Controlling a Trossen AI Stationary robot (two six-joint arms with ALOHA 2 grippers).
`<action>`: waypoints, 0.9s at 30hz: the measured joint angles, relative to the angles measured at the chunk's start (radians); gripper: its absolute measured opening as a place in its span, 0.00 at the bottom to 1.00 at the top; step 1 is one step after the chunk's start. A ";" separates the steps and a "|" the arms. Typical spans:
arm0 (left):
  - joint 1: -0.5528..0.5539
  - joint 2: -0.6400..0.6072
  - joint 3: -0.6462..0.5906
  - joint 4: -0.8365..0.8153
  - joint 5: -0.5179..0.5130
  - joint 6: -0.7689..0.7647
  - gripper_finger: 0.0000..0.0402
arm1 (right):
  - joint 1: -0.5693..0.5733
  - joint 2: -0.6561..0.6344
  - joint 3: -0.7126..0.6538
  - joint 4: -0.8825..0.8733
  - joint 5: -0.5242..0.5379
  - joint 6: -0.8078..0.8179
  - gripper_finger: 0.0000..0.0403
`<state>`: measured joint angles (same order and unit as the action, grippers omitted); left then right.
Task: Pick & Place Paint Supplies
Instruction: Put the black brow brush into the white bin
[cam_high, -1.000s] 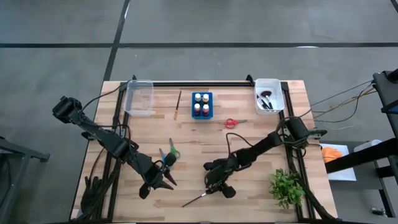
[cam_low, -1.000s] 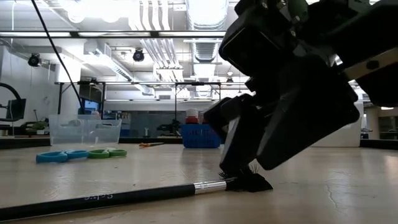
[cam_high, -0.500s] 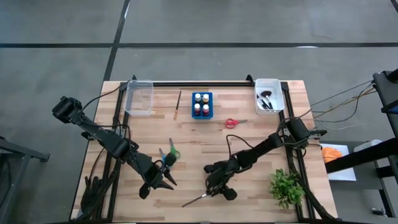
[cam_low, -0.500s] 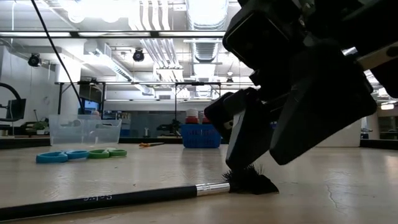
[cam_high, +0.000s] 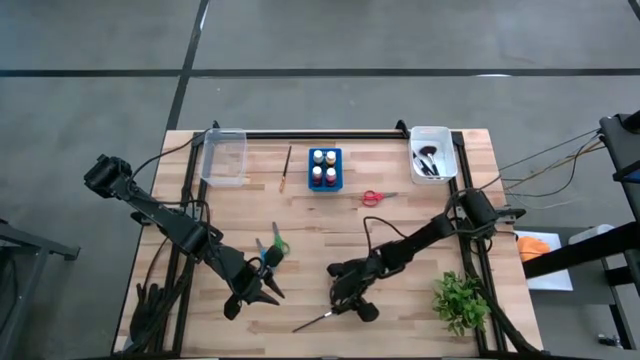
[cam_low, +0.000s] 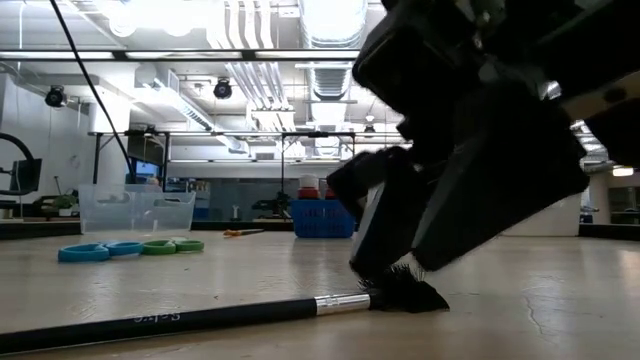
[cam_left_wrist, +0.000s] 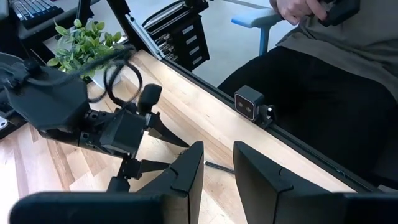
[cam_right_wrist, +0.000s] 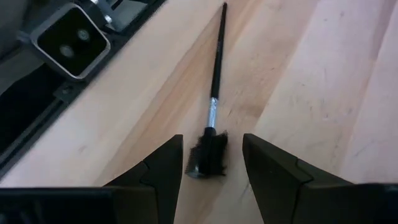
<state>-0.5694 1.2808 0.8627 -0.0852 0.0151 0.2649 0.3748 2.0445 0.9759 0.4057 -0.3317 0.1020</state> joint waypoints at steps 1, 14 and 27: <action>0.000 0.000 0.000 0.000 0.000 0.000 0.24 | 0.000 0.008 0.000 0.000 0.002 -0.001 0.41; 0.001 0.000 -0.001 0.000 0.000 -0.001 0.24 | -0.003 0.093 0.113 -0.127 -0.036 -0.030 0.41; 0.000 0.000 -0.001 0.000 0.000 -0.003 0.24 | -0.003 0.085 0.102 -0.158 -0.035 -0.028 0.41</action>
<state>-0.5690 1.2808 0.8616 -0.0853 0.0154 0.2623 0.3721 2.1292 1.0779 0.2473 -0.3672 0.0741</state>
